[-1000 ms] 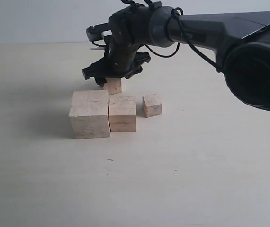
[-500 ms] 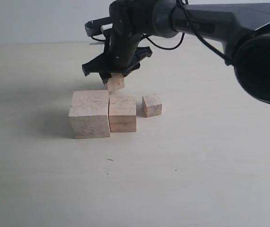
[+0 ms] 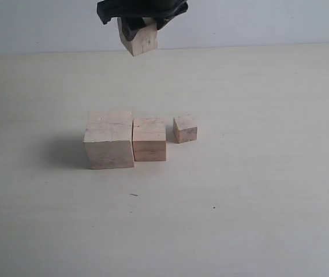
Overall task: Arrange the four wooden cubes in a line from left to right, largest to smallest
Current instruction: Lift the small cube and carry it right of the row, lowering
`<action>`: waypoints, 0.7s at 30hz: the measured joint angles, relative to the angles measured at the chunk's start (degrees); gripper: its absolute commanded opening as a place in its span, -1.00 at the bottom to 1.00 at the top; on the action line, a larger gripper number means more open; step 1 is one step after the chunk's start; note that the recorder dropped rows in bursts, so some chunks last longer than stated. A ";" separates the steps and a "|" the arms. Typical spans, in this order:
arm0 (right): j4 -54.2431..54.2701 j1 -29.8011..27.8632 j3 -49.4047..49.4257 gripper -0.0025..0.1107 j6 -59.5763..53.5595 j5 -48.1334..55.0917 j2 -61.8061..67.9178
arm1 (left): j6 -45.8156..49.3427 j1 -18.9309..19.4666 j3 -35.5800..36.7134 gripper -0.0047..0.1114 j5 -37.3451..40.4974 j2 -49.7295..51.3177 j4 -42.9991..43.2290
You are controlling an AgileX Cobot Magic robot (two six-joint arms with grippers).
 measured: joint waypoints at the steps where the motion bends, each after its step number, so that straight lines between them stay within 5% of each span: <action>1: 0.19 0.00 1.78 -0.96 -0.14 0.00 -1.39 | 0.00 0.00 0.00 -0.92 0.00 0.00 0.00; 5: 0.63 0.00 11.45 -0.96 -2.63 -2.22 -6.04 | 0.00 0.00 0.00 -0.92 0.00 0.00 0.00; 9: 11.85 -5.00 25.49 -0.96 -16.51 -2.95 -11.24 | 0.00 0.00 0.00 -0.92 0.00 0.00 0.00; 16: 19.44 -17.73 33.63 -0.96 -61.31 6.31 -14.90 | 0.00 0.00 0.00 -0.92 0.00 0.00 0.00; 21: 16.52 -17.99 38.76 -0.96 -65.34 -2.77 -14.46 | 0.00 0.00 0.00 -0.92 0.00 0.00 0.00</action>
